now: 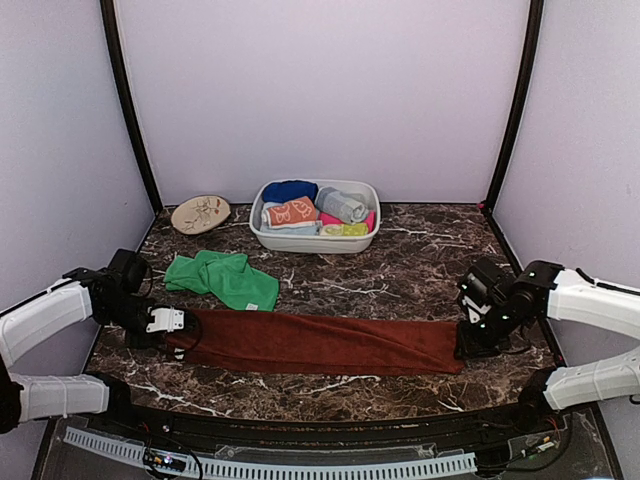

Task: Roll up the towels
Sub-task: Fold the towel at the center of the board, then smooth out the towel at the center of the board.

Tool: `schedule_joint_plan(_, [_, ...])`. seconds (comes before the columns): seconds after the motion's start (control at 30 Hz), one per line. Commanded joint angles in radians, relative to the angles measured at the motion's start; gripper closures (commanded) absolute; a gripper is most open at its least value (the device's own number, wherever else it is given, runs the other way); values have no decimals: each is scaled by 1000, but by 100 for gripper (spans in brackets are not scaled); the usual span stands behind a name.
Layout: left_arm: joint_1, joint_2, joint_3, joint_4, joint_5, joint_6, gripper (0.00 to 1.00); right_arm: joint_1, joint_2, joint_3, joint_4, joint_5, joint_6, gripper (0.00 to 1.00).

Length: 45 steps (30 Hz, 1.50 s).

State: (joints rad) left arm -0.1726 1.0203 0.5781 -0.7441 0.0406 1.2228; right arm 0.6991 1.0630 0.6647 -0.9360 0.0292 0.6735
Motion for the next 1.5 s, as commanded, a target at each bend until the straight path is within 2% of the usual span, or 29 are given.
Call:
schedule_joint_plan(0.0, [5,-60,-4,-33,-11,36,76,7,-13,103,-77,54,-18,63])
schedule_joint_plan(0.1, [5,-50,52,-66,48,38,75,2,26,192,-88,54,-43,60])
schedule_joint_plan(0.23, [-28,14,112,-164,141,22,61,2,88,217,-39,29,-41,52])
schedule_joint_plan(0.43, [-196,51,30,-23,63,-16,63,-24,89,125,17,26,14,50])
schedule_joint_plan(0.53, [-208,99,53,-11,60,-26,71,-24,77,75,27,14,35,49])
schedule_joint_plan(0.73, [-209,180,62,1,27,-35,98,-26,87,-3,49,-6,62,49])
schedule_joint_plan(0.87, [-209,169,47,14,20,-41,100,-25,92,-42,82,-3,75,55])
schedule_joint_plan(1.13, [-209,117,92,-38,10,-40,100,-25,115,-58,100,27,73,78])
schedule_joint_plan(1.4, [-208,86,104,-102,21,-36,100,-26,125,-56,103,49,72,83])
schedule_joint_plan(1.43, [-209,87,96,-109,21,-34,97,-26,124,-54,101,51,72,83])
schedule_joint_plan(1.47, [-209,90,87,-116,22,-28,86,-26,123,-51,100,52,71,83])
